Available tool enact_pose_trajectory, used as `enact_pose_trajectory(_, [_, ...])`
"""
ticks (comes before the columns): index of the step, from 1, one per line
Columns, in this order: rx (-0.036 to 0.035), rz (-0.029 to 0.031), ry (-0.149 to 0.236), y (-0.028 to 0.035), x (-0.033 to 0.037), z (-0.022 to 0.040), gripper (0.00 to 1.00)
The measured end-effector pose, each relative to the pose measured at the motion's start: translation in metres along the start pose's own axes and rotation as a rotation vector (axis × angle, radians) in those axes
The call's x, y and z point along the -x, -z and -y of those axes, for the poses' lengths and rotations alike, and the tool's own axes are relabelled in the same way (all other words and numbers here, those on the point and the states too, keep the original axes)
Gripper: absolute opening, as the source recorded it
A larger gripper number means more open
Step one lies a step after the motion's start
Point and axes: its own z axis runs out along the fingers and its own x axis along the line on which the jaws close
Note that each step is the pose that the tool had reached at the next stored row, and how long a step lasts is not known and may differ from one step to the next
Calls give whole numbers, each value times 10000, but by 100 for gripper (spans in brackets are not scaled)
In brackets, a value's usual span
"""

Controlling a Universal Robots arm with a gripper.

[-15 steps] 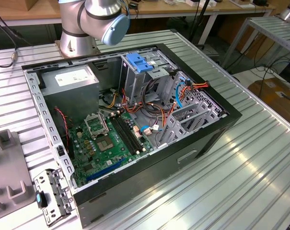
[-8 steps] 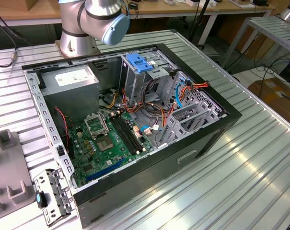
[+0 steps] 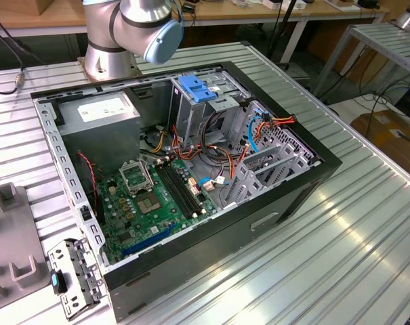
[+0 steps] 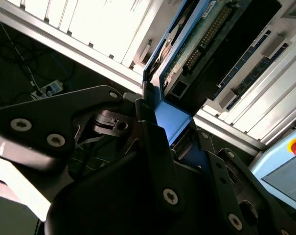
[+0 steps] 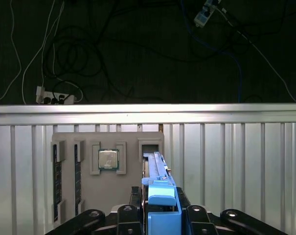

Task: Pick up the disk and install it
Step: 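Pick up the disk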

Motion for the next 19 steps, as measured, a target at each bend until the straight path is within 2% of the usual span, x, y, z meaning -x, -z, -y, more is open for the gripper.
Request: enact_pose_trajectory(19, [2, 0, 0, 88, 1, 0, 37])
